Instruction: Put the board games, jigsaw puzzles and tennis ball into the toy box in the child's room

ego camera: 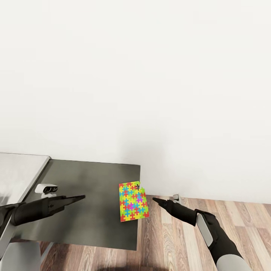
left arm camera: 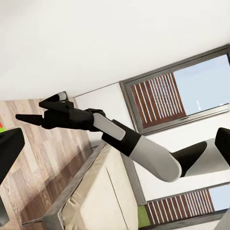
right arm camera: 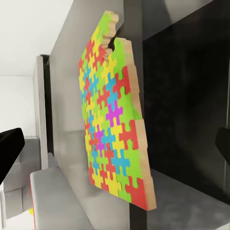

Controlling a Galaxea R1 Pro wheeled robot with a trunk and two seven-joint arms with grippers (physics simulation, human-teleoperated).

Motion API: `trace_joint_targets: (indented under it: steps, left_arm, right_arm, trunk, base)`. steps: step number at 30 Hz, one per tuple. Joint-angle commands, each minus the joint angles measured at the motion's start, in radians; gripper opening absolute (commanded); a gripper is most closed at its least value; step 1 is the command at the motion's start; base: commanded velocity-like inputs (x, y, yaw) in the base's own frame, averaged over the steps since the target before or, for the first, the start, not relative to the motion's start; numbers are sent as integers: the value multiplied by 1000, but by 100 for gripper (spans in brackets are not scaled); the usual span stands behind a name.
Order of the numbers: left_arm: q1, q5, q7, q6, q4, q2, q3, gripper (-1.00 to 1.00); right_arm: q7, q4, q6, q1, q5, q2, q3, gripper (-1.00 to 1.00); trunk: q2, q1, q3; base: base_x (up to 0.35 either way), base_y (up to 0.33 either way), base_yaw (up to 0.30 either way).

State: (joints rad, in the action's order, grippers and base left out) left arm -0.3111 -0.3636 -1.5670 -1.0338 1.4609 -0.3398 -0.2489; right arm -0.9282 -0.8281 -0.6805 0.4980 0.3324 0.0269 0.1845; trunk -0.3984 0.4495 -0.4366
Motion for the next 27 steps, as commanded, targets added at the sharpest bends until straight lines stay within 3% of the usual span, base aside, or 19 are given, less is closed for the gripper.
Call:
trace_joint_targets:
  steps: [1,27]
  left_arm:
    - [0,1,-4,-10,0,0,0,100]
    - [0,0,-4,-8,1,1,-3,100]
  right_arm:
    - [-1,0,-7,1,3,0,1,100]
    - [40,39,-8,13,3,0,1,100]
  trunk:
    - [-2,1,-1]
    - [-2,1,-1]
  base:
    - [0,0,0]
    - [0,0,0]
